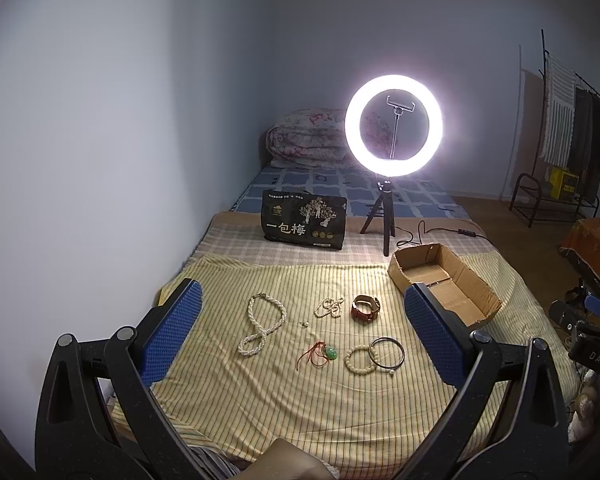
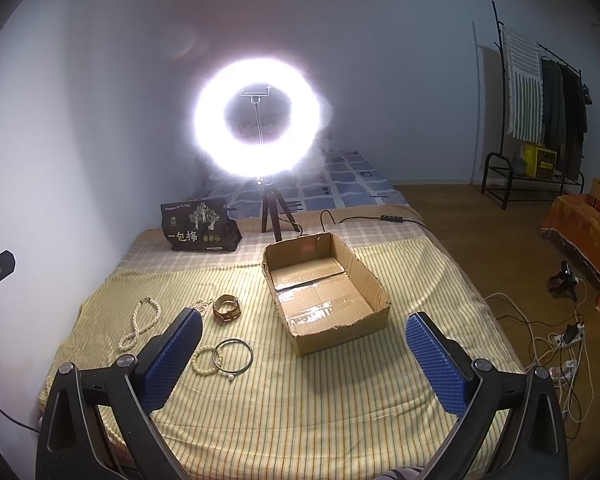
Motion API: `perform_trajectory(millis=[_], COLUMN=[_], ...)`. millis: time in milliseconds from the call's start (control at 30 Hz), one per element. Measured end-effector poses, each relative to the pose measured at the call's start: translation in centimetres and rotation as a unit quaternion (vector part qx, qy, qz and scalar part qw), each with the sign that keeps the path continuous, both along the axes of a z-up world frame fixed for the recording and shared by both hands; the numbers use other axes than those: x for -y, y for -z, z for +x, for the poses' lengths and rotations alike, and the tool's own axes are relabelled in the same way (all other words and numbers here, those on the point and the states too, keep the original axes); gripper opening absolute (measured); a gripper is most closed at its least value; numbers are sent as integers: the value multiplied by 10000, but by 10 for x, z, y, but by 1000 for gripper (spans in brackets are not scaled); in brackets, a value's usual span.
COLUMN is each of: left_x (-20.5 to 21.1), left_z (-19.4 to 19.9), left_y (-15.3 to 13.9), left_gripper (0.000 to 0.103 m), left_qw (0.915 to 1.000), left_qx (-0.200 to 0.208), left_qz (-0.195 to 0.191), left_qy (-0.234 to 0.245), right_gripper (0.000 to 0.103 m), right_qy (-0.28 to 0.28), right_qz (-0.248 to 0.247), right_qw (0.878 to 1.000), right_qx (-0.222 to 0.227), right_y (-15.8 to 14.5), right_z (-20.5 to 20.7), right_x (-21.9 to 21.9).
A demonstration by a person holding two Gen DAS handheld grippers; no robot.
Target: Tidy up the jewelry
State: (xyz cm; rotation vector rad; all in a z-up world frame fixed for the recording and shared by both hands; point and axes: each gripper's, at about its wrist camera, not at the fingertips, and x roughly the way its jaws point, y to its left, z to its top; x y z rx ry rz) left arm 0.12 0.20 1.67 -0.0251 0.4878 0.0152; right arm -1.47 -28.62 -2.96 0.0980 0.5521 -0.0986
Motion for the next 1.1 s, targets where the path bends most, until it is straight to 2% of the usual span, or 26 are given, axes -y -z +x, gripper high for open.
perform_trajectory(millis=[1100], left_x=[3], left_z=[-1], left_y=[-1], left_gripper=[103], left_qw=[10000], left_qx=[33], left_qz=[27], left_qy=[24], right_gripper=[103], right_qy=[-11], right_qz=[49], right_qw=[10000], right_qx=[-30], right_y=[4], right_z=[-2], right_x=[0])
